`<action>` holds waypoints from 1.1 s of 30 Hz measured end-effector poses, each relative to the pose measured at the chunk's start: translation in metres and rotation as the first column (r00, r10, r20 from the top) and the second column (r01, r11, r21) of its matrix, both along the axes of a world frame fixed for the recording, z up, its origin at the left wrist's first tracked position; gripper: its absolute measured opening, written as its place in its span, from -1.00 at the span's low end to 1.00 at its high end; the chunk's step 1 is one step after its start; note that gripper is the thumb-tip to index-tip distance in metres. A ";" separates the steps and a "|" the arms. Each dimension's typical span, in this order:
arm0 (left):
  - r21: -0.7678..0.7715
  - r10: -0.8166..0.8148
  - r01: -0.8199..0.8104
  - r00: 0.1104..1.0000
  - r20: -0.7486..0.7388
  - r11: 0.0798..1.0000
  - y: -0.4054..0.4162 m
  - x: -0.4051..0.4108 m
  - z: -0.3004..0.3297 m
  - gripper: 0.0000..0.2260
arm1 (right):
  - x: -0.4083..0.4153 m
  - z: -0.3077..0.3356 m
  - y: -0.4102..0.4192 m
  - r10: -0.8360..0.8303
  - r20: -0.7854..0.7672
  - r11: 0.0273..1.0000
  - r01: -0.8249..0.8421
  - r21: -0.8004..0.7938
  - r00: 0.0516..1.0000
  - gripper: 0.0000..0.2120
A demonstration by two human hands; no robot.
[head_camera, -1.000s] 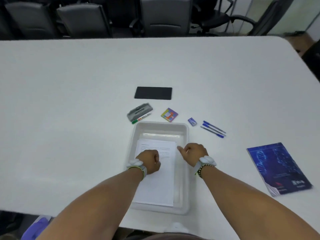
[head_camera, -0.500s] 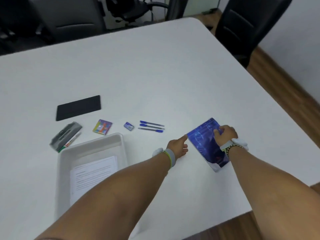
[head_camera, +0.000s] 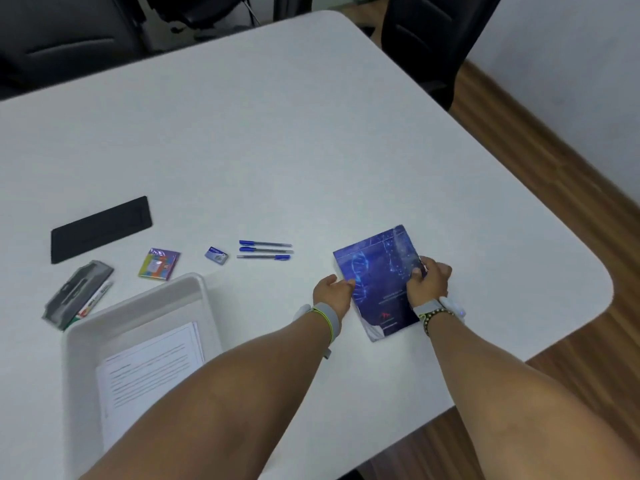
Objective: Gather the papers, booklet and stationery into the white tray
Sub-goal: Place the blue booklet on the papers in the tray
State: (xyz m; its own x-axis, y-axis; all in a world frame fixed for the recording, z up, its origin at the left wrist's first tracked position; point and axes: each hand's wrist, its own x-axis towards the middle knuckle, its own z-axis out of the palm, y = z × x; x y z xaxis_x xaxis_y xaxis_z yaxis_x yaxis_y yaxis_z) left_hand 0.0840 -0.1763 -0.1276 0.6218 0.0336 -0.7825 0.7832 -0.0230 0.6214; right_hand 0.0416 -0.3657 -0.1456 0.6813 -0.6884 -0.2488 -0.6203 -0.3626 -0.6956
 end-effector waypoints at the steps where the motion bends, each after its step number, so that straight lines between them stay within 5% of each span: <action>1: 0.004 -0.002 0.001 1.000 0.020 1.000 0.007 0.001 0.002 -0.55 | -0.001 0.004 0.007 -0.032 0.050 0.998 0.028 0.062 0.998 -0.74; 7: 0.037 0.078 -0.087 0.977 0.197 0.996 0.076 0.009 0.043 -0.75 | 0.011 0.047 0.061 -0.135 0.181 0.947 0.073 0.313 0.974 -0.74; 14: 0.190 0.154 -0.246 0.903 0.402 0.950 0.237 0.016 0.111 -0.72 | 0.055 0.109 0.194 0.133 0.225 0.909 -0.209 0.360 0.965 -0.79; 17: 0.243 0.230 -0.342 0.890 0.395 0.908 0.330 -0.003 0.129 -0.73 | 0.064 0.120 0.280 0.305 0.160 0.860 -0.344 0.377 0.939 -0.82; 21: 0.365 0.212 -0.326 0.924 0.319 0.872 0.414 -0.041 0.129 -0.75 | 0.077 0.075 0.351 0.543 -0.002 0.786 -0.507 0.353 0.840 -0.59; 27: 0.555 -0.001 -0.032 0.998 0.058 0.831 0.474 -0.095 0.097 -0.74 | 0.012 0.076 0.427 0.734 -0.358 0.660 -0.729 0.179 0.577 -0.81; 33: 0.675 -0.408 0.361 0.908 -0.097 0.644 0.471 -0.123 0.072 -0.67 | -0.021 0.059 0.439 0.725 -0.550 0.591 -0.785 0.186 0.415 -0.75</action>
